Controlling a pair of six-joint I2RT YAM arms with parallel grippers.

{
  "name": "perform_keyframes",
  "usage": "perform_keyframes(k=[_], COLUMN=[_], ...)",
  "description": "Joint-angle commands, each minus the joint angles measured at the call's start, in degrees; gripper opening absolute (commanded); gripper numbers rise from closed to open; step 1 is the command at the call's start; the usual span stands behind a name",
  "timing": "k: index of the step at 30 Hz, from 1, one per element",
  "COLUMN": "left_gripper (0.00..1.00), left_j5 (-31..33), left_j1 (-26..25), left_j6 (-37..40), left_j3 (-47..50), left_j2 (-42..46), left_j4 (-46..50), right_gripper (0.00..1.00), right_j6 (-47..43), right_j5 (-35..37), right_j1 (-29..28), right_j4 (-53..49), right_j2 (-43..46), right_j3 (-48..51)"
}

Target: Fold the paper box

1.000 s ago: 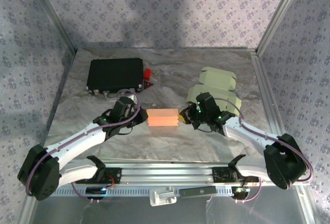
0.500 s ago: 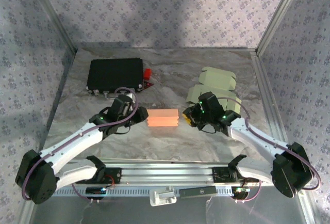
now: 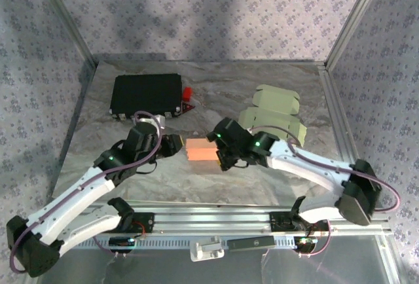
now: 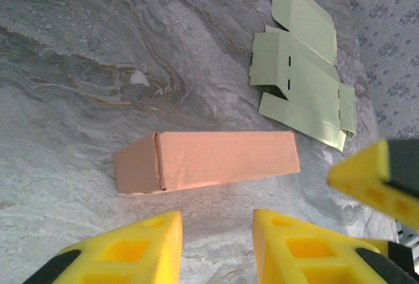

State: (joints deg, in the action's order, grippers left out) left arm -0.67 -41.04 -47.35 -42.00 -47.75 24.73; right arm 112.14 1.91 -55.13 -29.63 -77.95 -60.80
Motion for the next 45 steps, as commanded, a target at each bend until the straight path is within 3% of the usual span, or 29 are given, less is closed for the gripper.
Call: perform_keyframes(k=[1,7,16,21,24,30,34,39,45], left_gripper=[0.33,0.32,0.31,0.30,0.30,0.29,0.29,0.29,0.29], left_j5=[1.7,2.1,2.0,2.0,2.0,1.8,1.9,2.2,1.9], left_j1=[-0.4,-0.4,-0.4,-0.4,-0.4,-0.4,-0.4,-0.4,-0.4], left_j6=[1.9,2.6,3.5,4.1,4.2,4.2,4.4,4.5,4.1], left_j3=[2.0,2.3,1.8,0.8,0.8,1.1,0.8,0.9,1.2], left_j2=[4.5,8.8,10.6,10.7,10.9,10.8,10.6,10.6,10.8], left_j4=[3.6,7.2,8.5,9.2,9.3,8.3,8.1,7.8,8.1], right_gripper=[0.82,0.83,0.80,0.72,0.66,0.51,0.53,0.51,0.69], right_j6=[14.2,16.0,14.2,11.3,4.4,-6.4,-11.0,-14.6,-13.6], right_j5=[-0.3,-8.0,-11.6,-12.0,-10.8,-6.6,-3.9,-6.8,-6.6], right_j1=[1.0,5.0,7.4,7.3,7.9,6.4,4.3,2.3,0.0], right_j4=[-7.9,-7.5,-3.1,0.3,3.0,20.8,34.4,51.2,48.8], right_j2=[-4.9,-13.0,-19.9,-20.5,-19.6,-16.8,-15.9,-21.6,-24.3], right_j3=[-4.8,-10.4,-12.6,-9.3,-8.0,1.3,5.9,7.0,8.3])
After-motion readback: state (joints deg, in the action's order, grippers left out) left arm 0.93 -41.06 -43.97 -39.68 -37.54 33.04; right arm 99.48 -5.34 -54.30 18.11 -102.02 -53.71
